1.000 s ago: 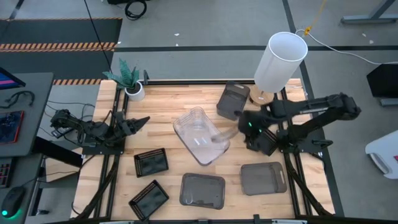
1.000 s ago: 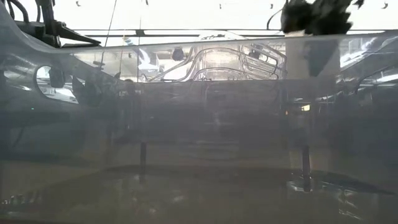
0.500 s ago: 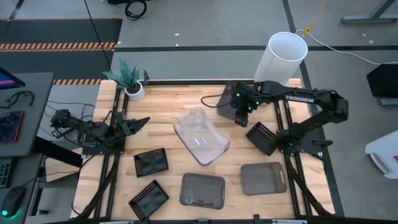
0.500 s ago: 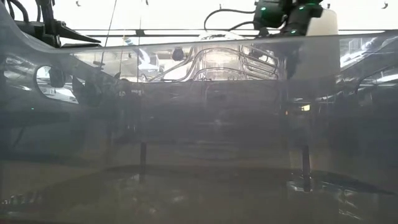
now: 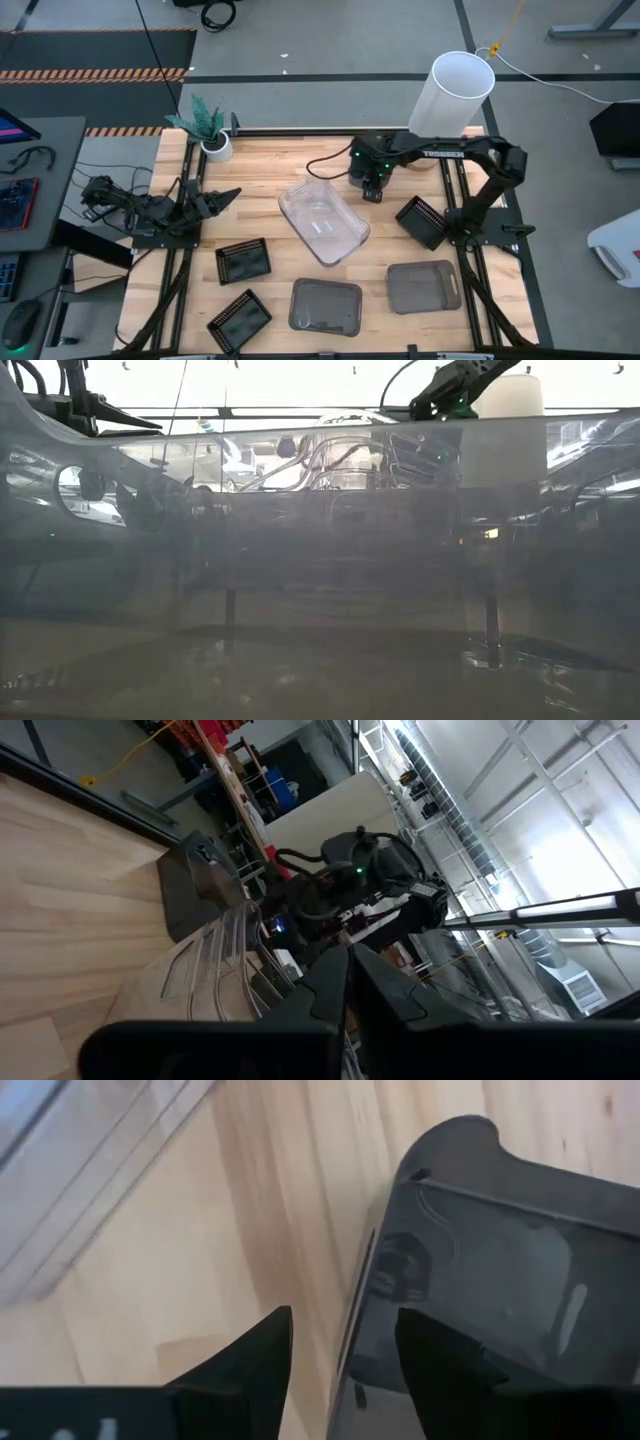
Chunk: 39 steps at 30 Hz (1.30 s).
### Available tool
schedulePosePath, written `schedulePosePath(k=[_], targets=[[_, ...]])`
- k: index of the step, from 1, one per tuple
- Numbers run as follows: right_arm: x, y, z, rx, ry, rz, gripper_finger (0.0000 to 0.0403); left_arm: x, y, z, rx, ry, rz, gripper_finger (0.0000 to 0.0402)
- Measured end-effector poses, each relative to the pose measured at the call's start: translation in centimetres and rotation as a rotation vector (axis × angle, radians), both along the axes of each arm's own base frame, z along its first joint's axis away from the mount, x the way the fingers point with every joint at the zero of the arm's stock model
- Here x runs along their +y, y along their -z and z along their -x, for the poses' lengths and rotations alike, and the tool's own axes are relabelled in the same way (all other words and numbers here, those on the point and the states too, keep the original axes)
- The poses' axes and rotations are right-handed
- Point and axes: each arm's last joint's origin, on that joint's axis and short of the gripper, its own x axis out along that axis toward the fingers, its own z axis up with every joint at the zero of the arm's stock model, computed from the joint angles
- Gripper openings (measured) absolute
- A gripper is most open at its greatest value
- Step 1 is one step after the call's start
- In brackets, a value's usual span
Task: Stack baskets by color
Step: Stack the top black transparent bin on top of the bottom right black transparent bin
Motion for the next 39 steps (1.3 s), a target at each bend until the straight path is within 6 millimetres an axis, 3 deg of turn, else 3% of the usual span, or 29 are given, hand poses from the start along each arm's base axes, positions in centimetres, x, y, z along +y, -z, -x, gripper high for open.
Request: schedulePosePath(k=[6,16,23,29,39], targets=[[-0.4,1.4,-0.6,0.036,0.007,0.014,0.0154,0.0,0.0,0.0,0.0,0.0,0.0,0.0024],[-0.5,2.3,-0.8,0.068,0.03,0.013,0.0017,0.0,0.0,0.0,0.001,0.0,0.0,0.0024],[0.2,1.5,-0.3,0.091,0.047,-0.002,0.0007,0.0,0.0,0.0,0.0,0.001,0.0,0.0028],[2.0,-2.6,1.1,0.105,-0.036,0.012,0.0005,0.0,0.0,0.0,0.0,0.001,0.0,0.0021],[7.5,-13.2,6.0,0.0,-0.222,0.075,0.0002,0.0,0.0,0.0,0.001,0.0,0.0,0.0029]])
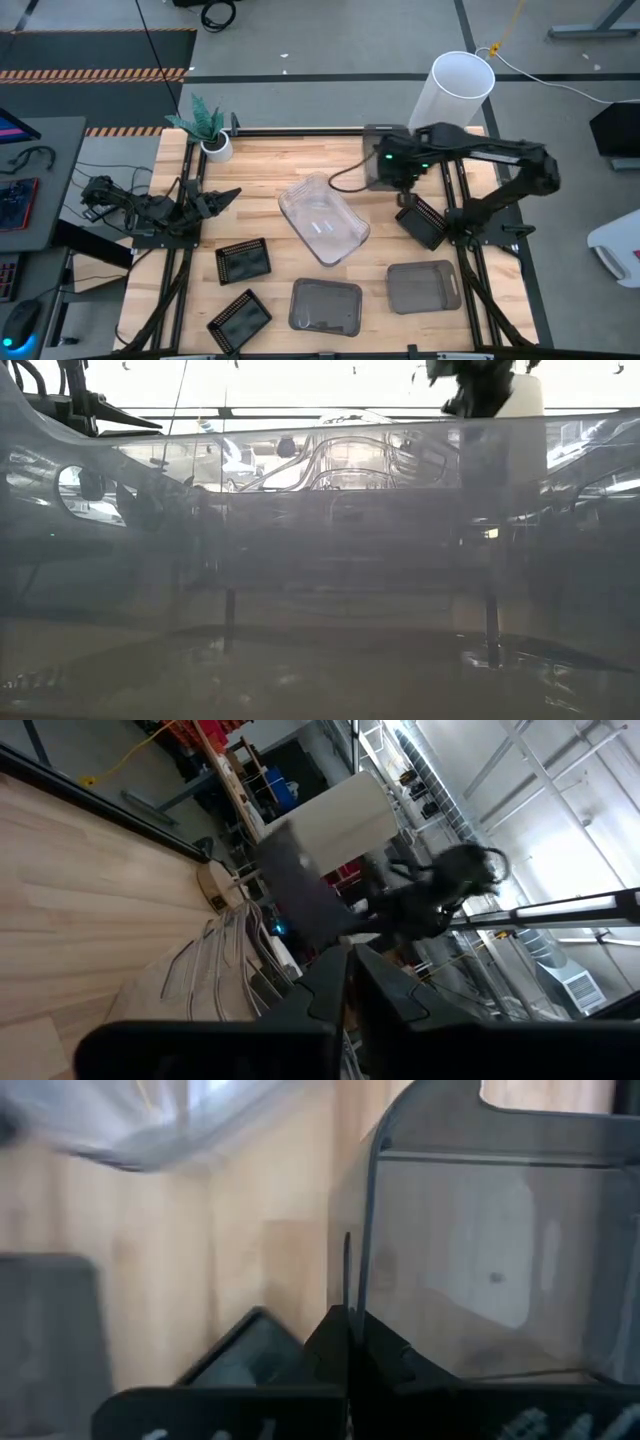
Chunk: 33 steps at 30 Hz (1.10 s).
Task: Stack baskets by color
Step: Stack the top black transparent bin on top of the bottom right black transparent bin
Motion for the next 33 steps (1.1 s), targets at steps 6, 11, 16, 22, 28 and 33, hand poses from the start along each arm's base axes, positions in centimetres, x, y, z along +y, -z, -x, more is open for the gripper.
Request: schedulePosePath(k=[6,11,16,22,28,33], targets=[[5.5,-5.2,3.3,-0.212,-0.2,-0.039,0.0002,0.0,0.0,0.0,0.0,0.0,0.0,0.0023],[10.3,-6.9,6.5,-0.291,-0.61,-0.095,0.0003,0.0,0.0,0.0,-0.001,0.0,0.0,0.0023],[13.7,-6.8,8.5,-0.256,-0.852,-0.121,0.0002,0.0,0.0,0.0,-0.001,0.0,0.0,0.0029],[16.9,-6.1,11.0,-0.154,-1.133,-0.13,0.0002,0.0,0.0,0.0,-0.001,0.0,0.001,0.0023],[19.2,-4.8,13.8,-0.007,-1.534,-0.141,0.0002,0.0,0.0,0.0,0.0,0.0,0.0,0.0024],[20.5,-3.2,14.5,0.026,-1.749,-0.076,0.0002,0.0,0.0,0.0,-0.001,0.0,0.001,0.0031]])
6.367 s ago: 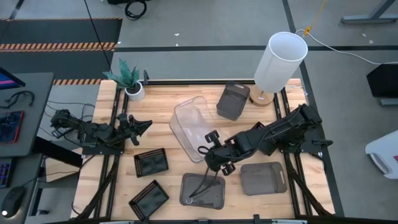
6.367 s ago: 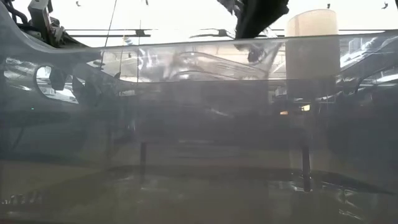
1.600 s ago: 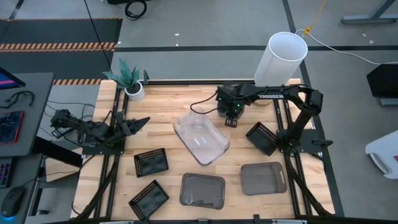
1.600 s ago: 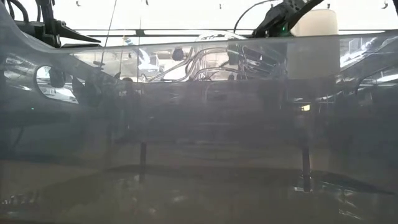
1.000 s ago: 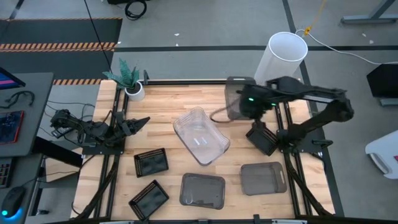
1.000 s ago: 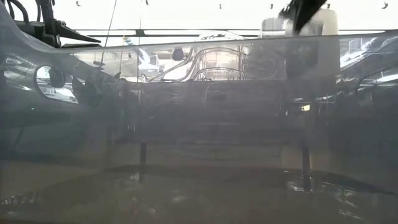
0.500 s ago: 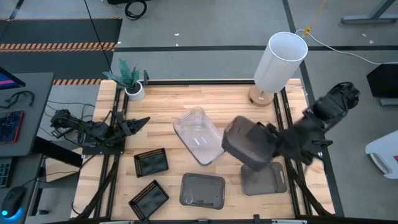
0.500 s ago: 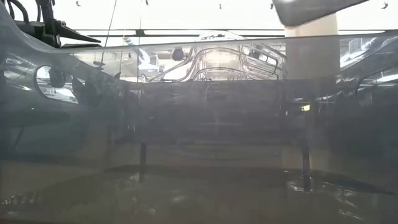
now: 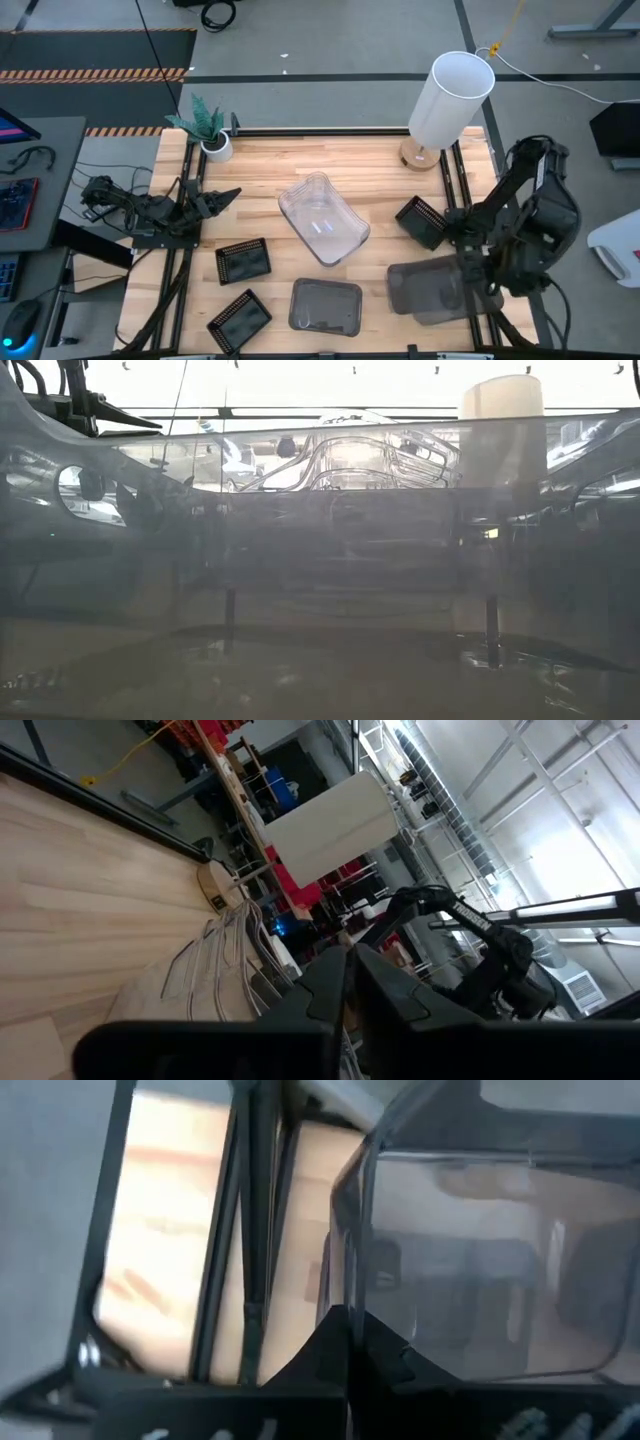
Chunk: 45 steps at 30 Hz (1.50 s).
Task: Stack baskets by color
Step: Stack the top black transparent bin on top of the bottom right black transparent bin
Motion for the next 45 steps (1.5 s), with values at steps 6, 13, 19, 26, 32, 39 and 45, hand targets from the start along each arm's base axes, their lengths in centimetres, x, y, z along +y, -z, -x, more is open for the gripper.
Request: schedulePosePath(k=[6,13,19,26,32,39,45], targets=[[1.0,3.6,-0.7,-0.018,-0.109,0.128,0.0002,0.0,0.0,0.0,0.0,0.0,0.0,0.0027],[0.9,8.2,-1.8,0.025,-0.083,0.202,0.0002,0.0,0.0,0.0,0.0,0.0,0.0,0.0027],[0.3,10.5,-2.3,0.058,-0.026,0.246,0.0003,0.0,0.0,0.0,0.0,0.0,0.0,0.0032],[0.4,10.7,-2.7,0.035,0.042,0.228,0.0003,0.0,0.0,0.0,0.0,0.0,0.0,0.0024],[0.5,10.5,-3.1,0.016,0.073,0.202,0.0003,0.0,0.0,0.0,0.0,0.0,0.0,0.0031],[0.6,11.1,-3.7,0.006,0.105,0.173,0.0004,0.0,0.0,0.0,0.0,0.0,0.0,0.0032],[0.3,13.7,-3.4,0.038,0.151,0.203,0.0031,0.0,0.0,0.0,0.0,0.0,0.0,0.0029]])
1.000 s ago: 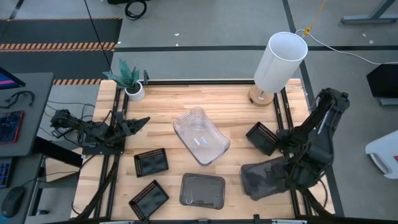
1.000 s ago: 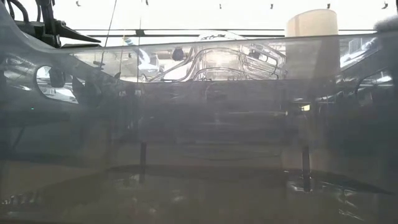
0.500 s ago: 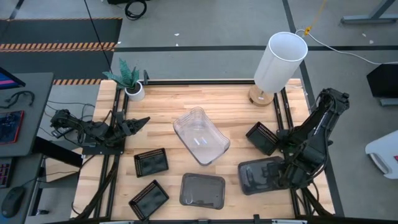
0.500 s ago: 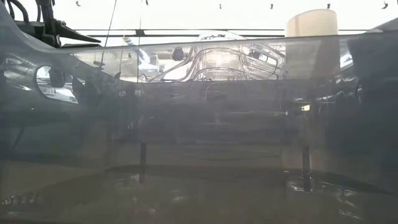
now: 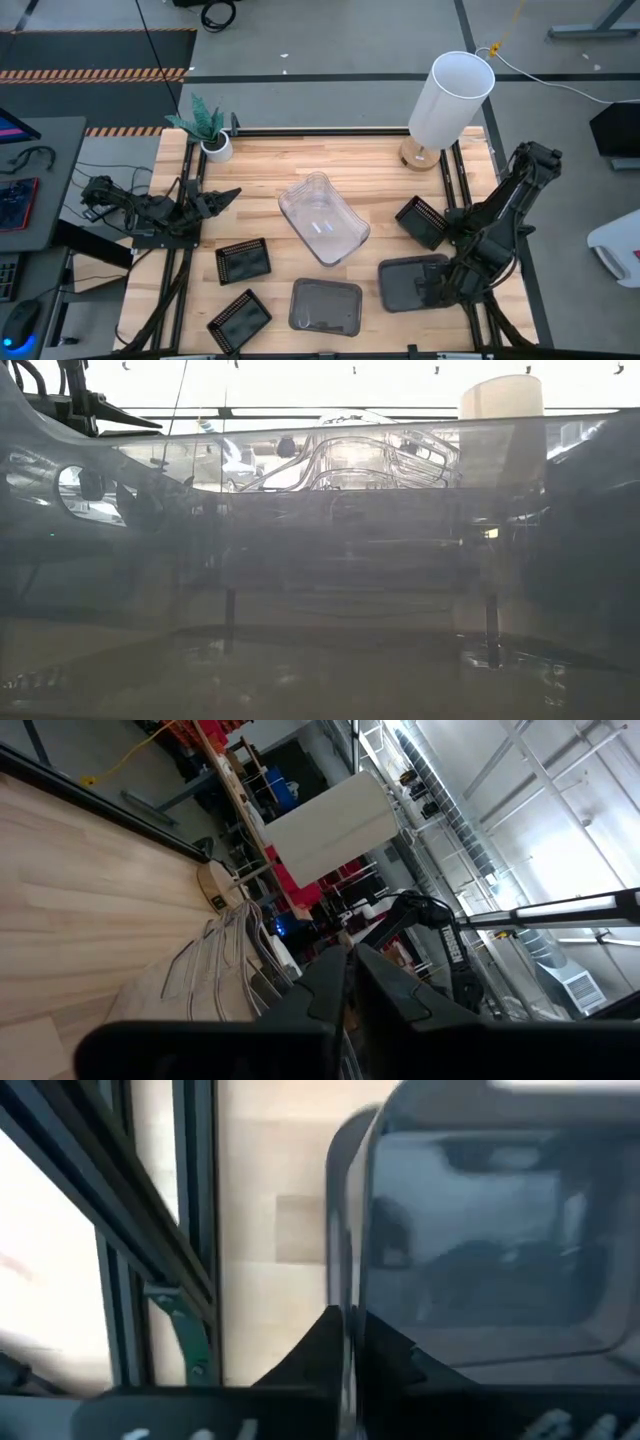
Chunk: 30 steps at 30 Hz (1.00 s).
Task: Stack baskets by color
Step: Stack the top black transparent bin on top of the bottom right black transparent bin, then stack the left black transparent bin on top of the right black transparent bin
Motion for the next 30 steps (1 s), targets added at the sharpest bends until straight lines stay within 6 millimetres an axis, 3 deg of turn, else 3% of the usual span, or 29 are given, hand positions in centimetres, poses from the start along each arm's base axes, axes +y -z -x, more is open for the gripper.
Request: schedulePosePath(k=[9,16,19,23,26,30], targets=[[-0.2,0.6,0.4,0.088,0.086,-0.004,0.0101,0.0,0.0,0.0,0.0,0.0,0.0,0.0034],[0.1,-2.7,0.1,0.067,0.131,-0.028,0.0129,0.0,0.0,0.0,0.0,0.0,0.0,0.0028],[0.8,-4.7,-0.6,-0.033,0.212,-0.092,0.0128,0.0,0.0,0.0,0.0,0.0,0.0,0.0032],[2.3,-6.4,-2.0,-0.168,0.466,-0.27,0.0126,0.0,0.0,0.0,0.0,0.0,0.0,0.0036],[3.5,-6.6,-3.0,-0.205,0.562,-0.375,0.0126,0.0,0.0,0.0,0.0,0.0,0.0,0.0034],[5.3,-5.3,-4.9,-0.194,0.634,-0.398,0.0126,0.0,0.0,0.0,0.0,0.0,0.0,0.0029]])
